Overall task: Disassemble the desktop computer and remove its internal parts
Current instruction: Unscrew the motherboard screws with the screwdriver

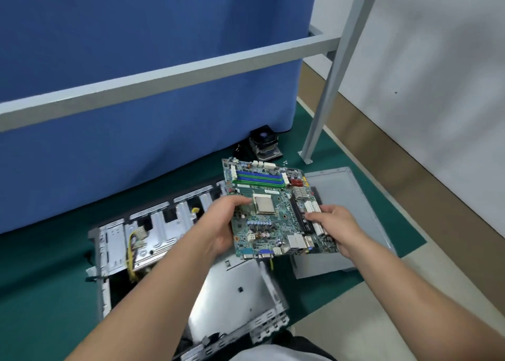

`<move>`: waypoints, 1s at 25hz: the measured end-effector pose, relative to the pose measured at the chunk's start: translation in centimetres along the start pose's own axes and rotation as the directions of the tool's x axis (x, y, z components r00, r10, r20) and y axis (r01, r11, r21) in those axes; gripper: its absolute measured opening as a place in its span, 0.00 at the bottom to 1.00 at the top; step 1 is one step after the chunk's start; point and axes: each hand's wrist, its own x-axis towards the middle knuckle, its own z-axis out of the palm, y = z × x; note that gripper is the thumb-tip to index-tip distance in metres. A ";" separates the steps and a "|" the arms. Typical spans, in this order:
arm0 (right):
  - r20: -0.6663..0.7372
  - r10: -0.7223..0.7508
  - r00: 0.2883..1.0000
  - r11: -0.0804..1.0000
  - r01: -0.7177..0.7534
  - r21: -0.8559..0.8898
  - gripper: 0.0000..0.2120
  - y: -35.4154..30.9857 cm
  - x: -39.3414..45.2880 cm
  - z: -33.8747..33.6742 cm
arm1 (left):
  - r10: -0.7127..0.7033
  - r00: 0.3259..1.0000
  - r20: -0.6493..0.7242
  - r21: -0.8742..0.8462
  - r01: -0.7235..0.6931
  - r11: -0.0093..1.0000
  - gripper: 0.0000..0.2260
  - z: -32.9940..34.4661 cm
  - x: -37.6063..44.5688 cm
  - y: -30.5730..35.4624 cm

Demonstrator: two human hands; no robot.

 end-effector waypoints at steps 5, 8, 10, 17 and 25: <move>-0.147 0.107 0.983 0.993 -0.114 -0.037 0.31 3.9 7.1 -7.2 | -0.149 0.989 -0.016 0.096 0.150 0.984 0.18 8.4 8.6 -2.7; -0.209 0.103 0.972 0.983 -0.133 -0.130 0.31 5.9 11.3 -10.1 | -0.223 0.973 -0.050 0.087 0.227 0.970 0.19 11.8 13.0 -4.7; -0.250 0.115 0.961 0.969 -0.164 -0.184 0.31 7.1 13.6 -11.1 | -0.267 0.961 -0.072 0.106 0.274 0.956 0.20 13.4 15.2 -5.9; -0.250 0.134 0.959 0.866 -0.236 -0.442 0.32 9.4 18.0 -11.2 | -0.230 0.962 -0.145 0.207 0.257 0.944 0.31 15.8 18.4 -9.1; -0.016 -0.319 0.947 0.521 0.162 -0.838 0.28 9.3 15.0 -9.3 | 0.093 0.979 0.179 0.933 -0.199 0.301 0.32 15.6 17.9 -11.0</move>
